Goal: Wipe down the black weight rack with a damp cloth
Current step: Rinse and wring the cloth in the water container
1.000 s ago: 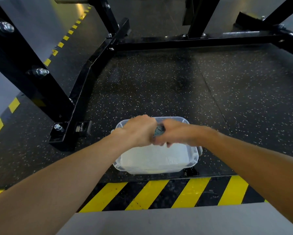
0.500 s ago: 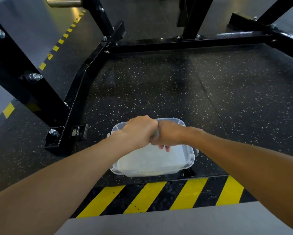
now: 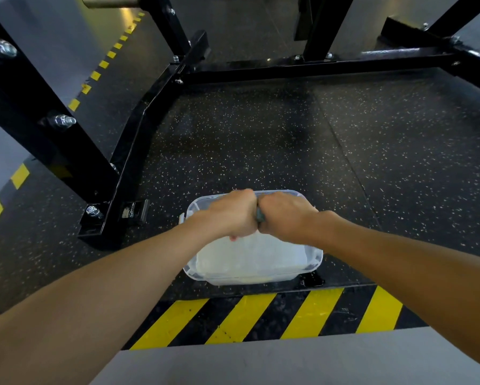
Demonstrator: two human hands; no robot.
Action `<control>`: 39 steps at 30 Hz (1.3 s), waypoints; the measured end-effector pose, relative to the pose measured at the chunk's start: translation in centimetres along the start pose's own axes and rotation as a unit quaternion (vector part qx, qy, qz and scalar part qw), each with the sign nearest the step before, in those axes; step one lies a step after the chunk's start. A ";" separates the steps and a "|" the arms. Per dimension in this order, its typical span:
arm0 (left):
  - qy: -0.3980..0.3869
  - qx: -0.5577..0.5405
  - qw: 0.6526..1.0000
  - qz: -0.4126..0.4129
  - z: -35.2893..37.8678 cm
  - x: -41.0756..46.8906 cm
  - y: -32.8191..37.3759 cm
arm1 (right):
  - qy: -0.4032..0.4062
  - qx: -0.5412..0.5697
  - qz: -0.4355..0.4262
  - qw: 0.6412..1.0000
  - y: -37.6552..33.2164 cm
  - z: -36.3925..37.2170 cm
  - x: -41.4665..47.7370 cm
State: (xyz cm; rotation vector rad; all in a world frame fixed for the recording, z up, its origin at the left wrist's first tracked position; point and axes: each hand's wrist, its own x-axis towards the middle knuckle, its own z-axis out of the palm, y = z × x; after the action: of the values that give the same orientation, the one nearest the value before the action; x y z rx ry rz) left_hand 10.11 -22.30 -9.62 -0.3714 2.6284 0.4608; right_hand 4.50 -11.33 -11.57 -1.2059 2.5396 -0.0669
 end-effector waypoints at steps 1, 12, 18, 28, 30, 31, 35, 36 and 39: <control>0.065 0.071 0.995 0.018 -0.2 -0.1 -0.1 | -0.035 0.120 0.019 0.992 0.2 -0.4 0.0; 0.248 0.270 0.891 0.268 -1.0 0.1 -1.7 | -0.285 0.530 0.024 0.798 1.5 -3.1 -0.1; 0.166 0.228 0.949 0.142 -0.5 0.0 -0.8 | -0.101 0.188 0.049 0.976 -0.4 -1.9 -0.1; -0.068 -0.038 0.997 -0.015 -0.4 0.7 -0.4 | 0.052 -0.182 -0.029 0.982 -0.2 0.1 0.2; -0.106 -0.110 0.988 -0.019 -0.7 0.5 -0.3 | 0.072 -0.200 -0.042 0.976 -0.1 -0.2 -0.1; -0.124 -0.141 0.982 -0.021 -1.0 0.3 -0.2 | 0.080 -0.211 -0.051 0.973 -0.1 -0.3 -0.3; -0.205 -0.221 0.953 -0.030 -1.9 -0.3 -1.0 | 0.105 -0.261 -0.095 0.955 -0.4 -0.9 -0.9; -0.220 -0.243 0.944 -0.029 -2.0 -0.4 -1.2 | 0.106 -0.252 -0.107 0.956 -0.4 -1.0 -1.0; -0.231 -0.332 0.914 -0.037 -1.9 -0.4 -2.1 | 0.079 0.001 -0.090 0.993 -0.1 -1.6 -0.7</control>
State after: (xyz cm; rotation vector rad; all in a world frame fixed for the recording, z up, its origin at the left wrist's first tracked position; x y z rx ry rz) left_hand 10.42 -24.90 -8.37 -0.4924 1.9322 1.2506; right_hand 4.52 -11.02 -9.81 -1.4807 2.5528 -0.2153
